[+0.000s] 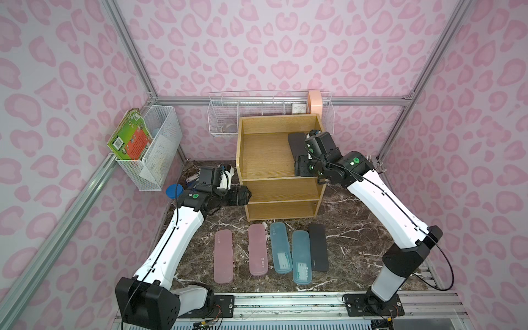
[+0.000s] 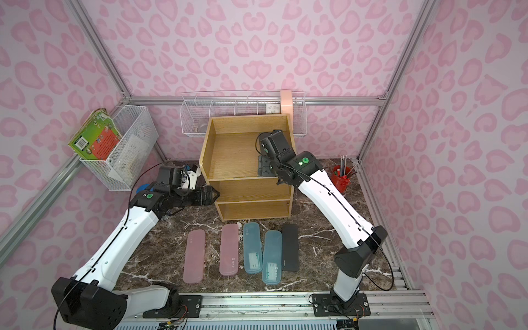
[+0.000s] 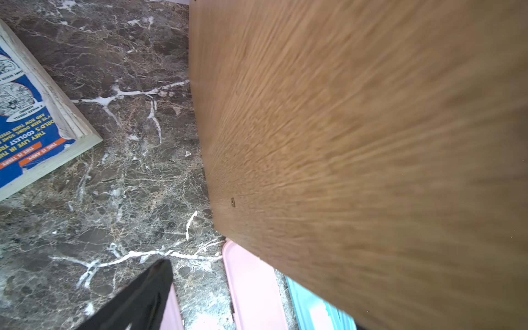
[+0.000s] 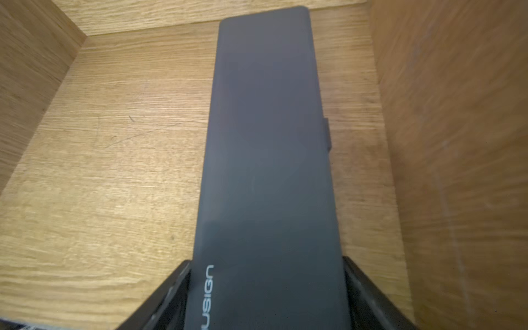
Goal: Place the pencil cases on the shelf according to color
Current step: Place the pencil case on the shelf.
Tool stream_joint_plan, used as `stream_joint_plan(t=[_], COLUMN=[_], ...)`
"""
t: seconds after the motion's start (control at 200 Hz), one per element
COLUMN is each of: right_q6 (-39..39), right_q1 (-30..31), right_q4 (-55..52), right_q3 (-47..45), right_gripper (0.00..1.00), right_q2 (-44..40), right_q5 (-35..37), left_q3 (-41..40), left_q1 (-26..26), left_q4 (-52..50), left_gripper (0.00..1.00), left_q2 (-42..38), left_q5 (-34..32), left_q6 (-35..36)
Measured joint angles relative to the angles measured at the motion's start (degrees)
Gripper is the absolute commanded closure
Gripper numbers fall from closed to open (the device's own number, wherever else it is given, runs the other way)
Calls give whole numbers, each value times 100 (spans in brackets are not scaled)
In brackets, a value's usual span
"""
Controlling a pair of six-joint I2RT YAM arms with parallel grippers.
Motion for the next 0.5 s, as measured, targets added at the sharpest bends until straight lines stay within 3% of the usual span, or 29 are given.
stream_joint_plan(t=[0.3, 0.5], right_q6=[22, -256], right_q1=[328, 914], right_q4=[-428, -295], right_q3=[684, 463], right_gripper=[16, 0], right_q2=[-37, -481], right_q5=[175, 463], left_q3=[-22, -111], left_q1=[4, 4], left_q4=[7, 44], left_gripper=[1, 1], left_q2=[0, -133], left_q5=[101, 203], left_q6=[0, 33])
